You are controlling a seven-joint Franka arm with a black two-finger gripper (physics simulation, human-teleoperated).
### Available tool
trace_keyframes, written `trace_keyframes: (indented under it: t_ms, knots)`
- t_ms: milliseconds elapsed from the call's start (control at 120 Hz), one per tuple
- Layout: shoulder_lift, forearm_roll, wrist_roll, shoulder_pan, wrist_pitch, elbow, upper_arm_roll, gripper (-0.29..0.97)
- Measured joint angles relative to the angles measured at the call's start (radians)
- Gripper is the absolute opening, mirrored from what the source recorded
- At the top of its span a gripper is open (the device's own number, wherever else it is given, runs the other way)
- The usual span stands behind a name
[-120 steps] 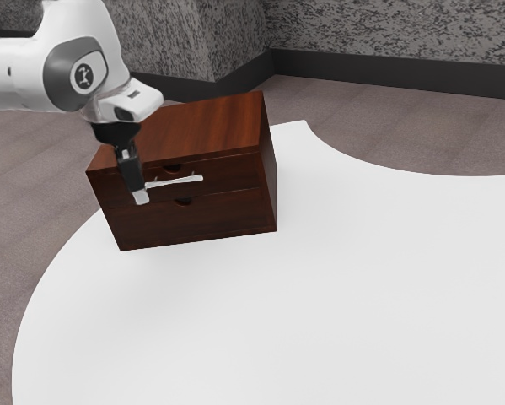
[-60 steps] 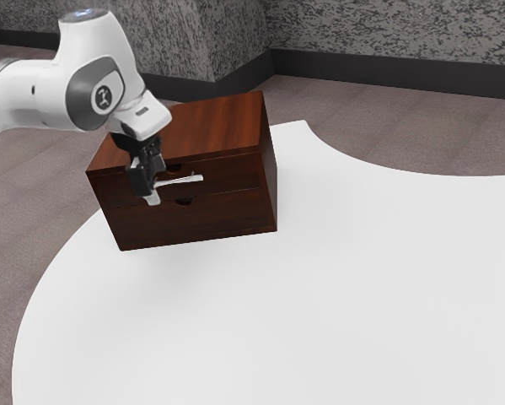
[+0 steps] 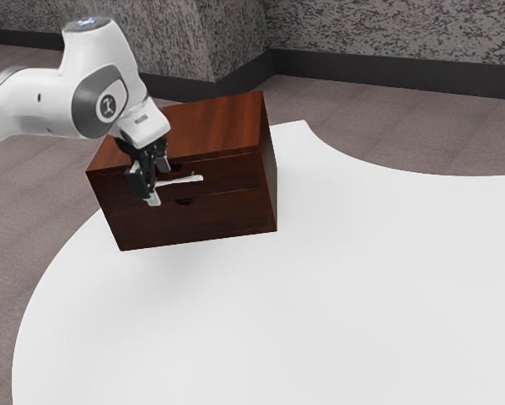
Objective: Pull the drawer handle with one arm to open the drawer
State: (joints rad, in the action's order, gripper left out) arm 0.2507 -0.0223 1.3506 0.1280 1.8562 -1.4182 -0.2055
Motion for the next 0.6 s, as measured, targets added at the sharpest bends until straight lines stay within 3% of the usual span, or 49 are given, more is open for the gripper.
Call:
trace_keyframes:
  t_ms: [300,600]
  knots:
    - [0.0,0.002,0.04,0.001,0.024,-0.023,0.0,0.49]
    - [-0.01,0.019,0.037,0.005,0.016,-0.043,-0.004,0.47]
